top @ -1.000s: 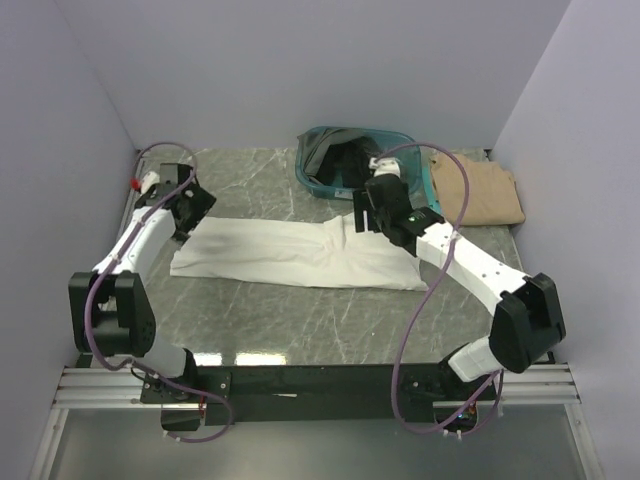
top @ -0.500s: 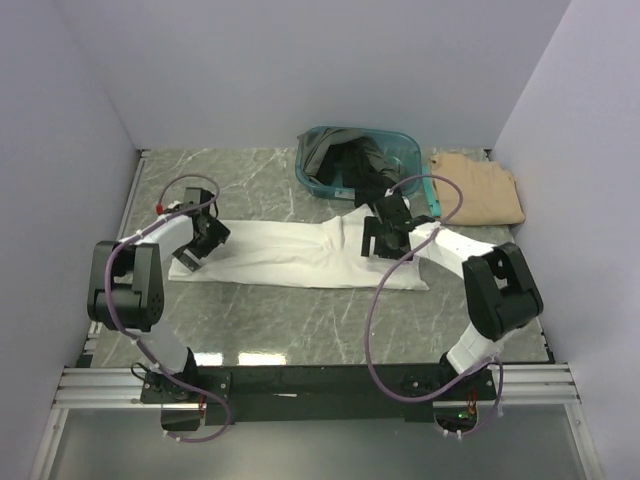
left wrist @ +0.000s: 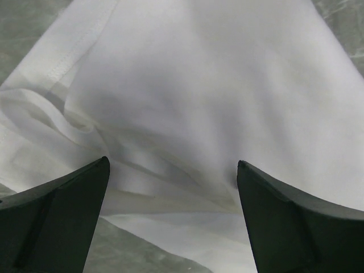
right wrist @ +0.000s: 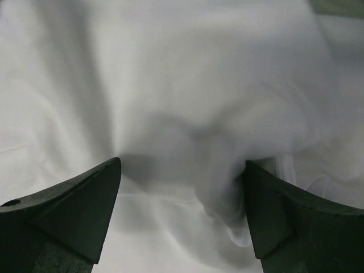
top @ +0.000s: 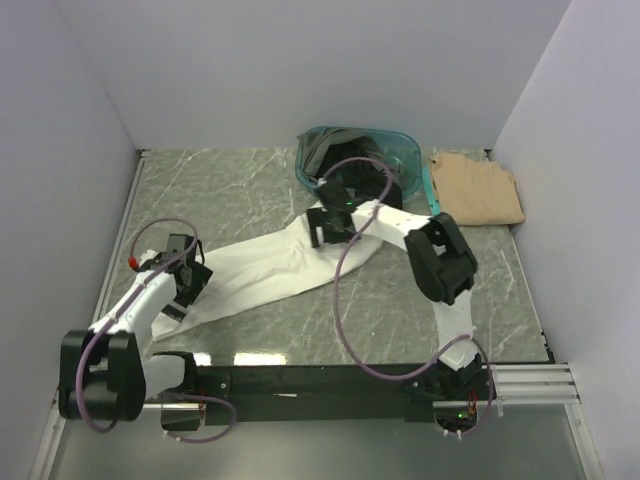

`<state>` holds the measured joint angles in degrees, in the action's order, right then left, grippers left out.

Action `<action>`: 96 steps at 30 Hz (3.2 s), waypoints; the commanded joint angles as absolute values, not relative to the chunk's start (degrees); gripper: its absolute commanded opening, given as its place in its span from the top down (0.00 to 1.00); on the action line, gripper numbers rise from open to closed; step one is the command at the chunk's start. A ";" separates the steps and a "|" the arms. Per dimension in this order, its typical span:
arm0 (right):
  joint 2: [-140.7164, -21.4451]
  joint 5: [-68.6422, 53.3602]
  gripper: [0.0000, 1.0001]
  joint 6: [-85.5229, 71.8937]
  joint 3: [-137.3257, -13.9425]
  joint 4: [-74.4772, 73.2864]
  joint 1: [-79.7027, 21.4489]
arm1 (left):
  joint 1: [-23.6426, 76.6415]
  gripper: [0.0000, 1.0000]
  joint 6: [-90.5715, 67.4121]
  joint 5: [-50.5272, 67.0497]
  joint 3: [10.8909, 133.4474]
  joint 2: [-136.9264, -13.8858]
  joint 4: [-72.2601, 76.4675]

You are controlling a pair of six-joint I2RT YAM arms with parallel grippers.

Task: Fold and stack the t-shirts
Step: Fold the tshirt

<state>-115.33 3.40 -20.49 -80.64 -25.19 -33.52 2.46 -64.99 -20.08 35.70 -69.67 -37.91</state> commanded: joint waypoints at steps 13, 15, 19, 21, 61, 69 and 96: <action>-147.13 -15.90 0.09 -14.76 -133.94 -35.26 -44.65 | 2.81 0.00 -66.27 -14.86 30.15 -63.20 -37.45; -146.17 -16.09 0.09 -16.42 -132.46 -29.82 -44.56 | 3.86 0.01 -66.27 -11.79 29.36 -62.41 -35.08; -146.33 -14.59 0.07 -21.17 -131.82 -24.78 -42.46 | 7.63 0.01 -67.59 -8.62 28.74 -61.35 -32.44; -147.65 -17.31 0.07 -24.59 -134.02 -25.49 -40.35 | 9.31 0.00 -69.16 -7.57 28.92 -61.52 -31.38; -125.43 -11.00 0.07 -14.50 -124.29 -32.51 -38.58 | 68.73 0.01 -65.91 -21.42 59.85 -71.55 -46.55; -117.60 -1.50 0.07 -18.19 -105.48 -30.76 -44.90 | 45.94 0.01 -64.08 -17.86 52.40 -63.03 -41.50; -133.15 -1.04 0.10 -27.43 -107.05 -27.88 -45.00 | 18.37 0.00 -58.01 -1.76 47.71 -91.04 -12.48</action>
<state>-130.54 6.13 -26.48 -104.86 -33.28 -46.24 20.88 -56.36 5.56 46.70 -85.95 -12.73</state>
